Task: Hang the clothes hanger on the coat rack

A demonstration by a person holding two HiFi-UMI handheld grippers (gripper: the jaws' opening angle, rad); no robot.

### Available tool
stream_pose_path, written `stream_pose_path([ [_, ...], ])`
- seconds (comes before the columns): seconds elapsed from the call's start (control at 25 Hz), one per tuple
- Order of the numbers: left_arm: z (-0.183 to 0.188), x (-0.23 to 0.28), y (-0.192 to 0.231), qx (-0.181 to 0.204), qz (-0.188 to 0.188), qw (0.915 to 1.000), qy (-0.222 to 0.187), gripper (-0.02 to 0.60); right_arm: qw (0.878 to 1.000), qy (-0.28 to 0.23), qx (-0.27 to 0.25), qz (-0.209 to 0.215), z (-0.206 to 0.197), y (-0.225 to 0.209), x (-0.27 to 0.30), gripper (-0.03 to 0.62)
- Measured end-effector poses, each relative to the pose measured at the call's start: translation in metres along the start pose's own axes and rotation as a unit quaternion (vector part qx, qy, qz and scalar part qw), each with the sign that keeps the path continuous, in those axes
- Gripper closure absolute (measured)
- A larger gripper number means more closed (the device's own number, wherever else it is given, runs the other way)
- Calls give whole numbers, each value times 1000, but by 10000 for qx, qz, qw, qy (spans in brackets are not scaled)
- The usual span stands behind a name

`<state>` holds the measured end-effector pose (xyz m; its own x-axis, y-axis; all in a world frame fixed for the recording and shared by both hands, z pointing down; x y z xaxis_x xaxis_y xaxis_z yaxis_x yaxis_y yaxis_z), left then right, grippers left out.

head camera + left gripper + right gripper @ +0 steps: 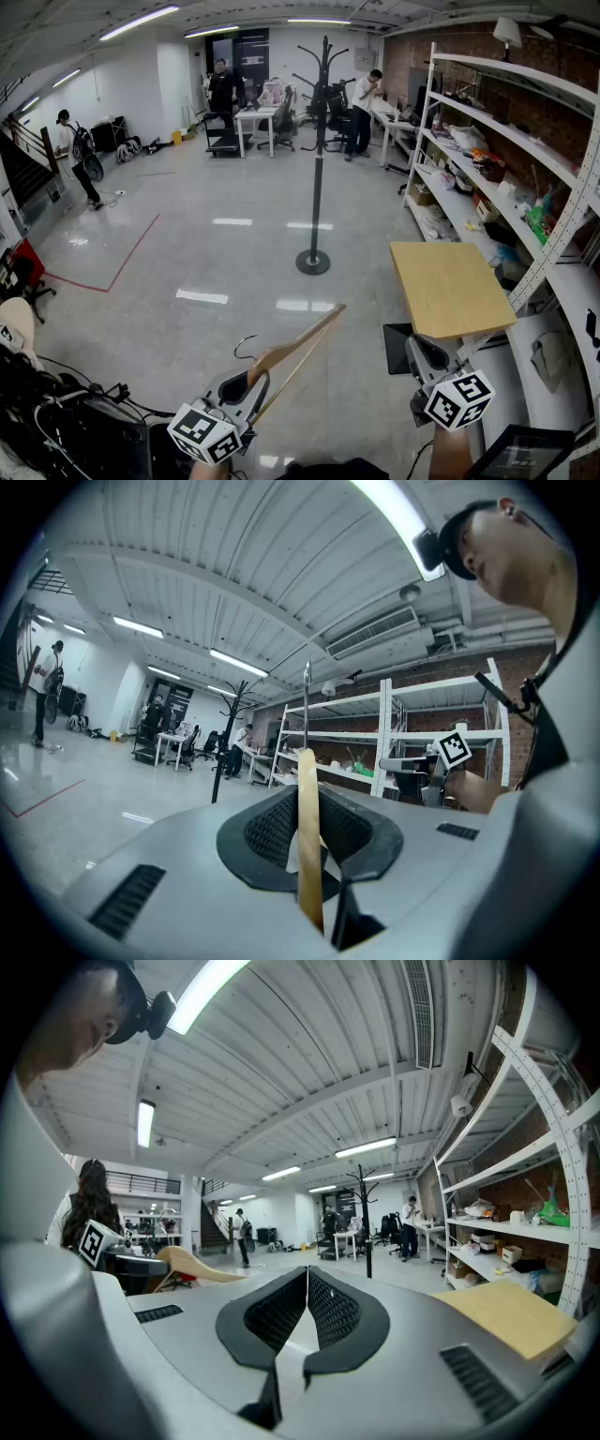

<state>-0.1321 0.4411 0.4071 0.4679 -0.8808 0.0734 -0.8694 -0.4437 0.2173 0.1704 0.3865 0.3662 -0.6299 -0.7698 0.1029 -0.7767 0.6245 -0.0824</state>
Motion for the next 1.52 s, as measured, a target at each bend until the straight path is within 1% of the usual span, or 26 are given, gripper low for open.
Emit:
stream_pose_path([
  [0.2, 7, 17, 22, -8, 10, 10000, 50, 529, 10000, 12, 48, -47, 2, -7, 23, 586],
  [0.4, 10, 51, 37, -10, 36, 10000, 73, 529, 10000, -38, 59, 15, 3, -34, 55, 586],
  [0.6, 23, 104, 45, 101, 85, 9999, 50, 529, 9996, -155, 104, 196, 9, -79, 95, 586],
  [0.8, 41, 168, 52, 183, 142, 9997, 37, 529, 9989, -255, 94, 388, 24, -133, 135, 586],
  [1.0, 57, 218, 62, 110, 180, 9998, -15, 529, 9977, -365, 72, 573, 37, -177, 168, 586],
  [1.08, 61, 234, 68, 125, 212, 9997, -16, 529, 9976, -371, 84, 572, 39, -192, 181, 586],
  [1.2, 63, 261, 77, 132, 234, 9996, 86, 529, 9976, -336, 191, 580, 40, -214, 204, 586],
  [1.32, 65, 293, 89, 114, 159, 9997, 116, 529, 9977, -260, 178, 594, 39, -235, 232, 586],
  [1.52, 68, 353, 126, 68, 8, 10000, 32, 529, 9989, -124, 187, 419, 38, -274, 288, 586],
])
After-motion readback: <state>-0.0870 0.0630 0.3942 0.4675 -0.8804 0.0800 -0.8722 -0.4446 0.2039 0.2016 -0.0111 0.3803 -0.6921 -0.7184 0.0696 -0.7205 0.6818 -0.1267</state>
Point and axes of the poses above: the fingertips, and each gripper's own axes: x forward along the fingers, y to its left, z out of its top, the point moved 3 cm from there along -x, backward along the fingers, and after that the axes turned 10 degrees about z, right-handed, at the moved point
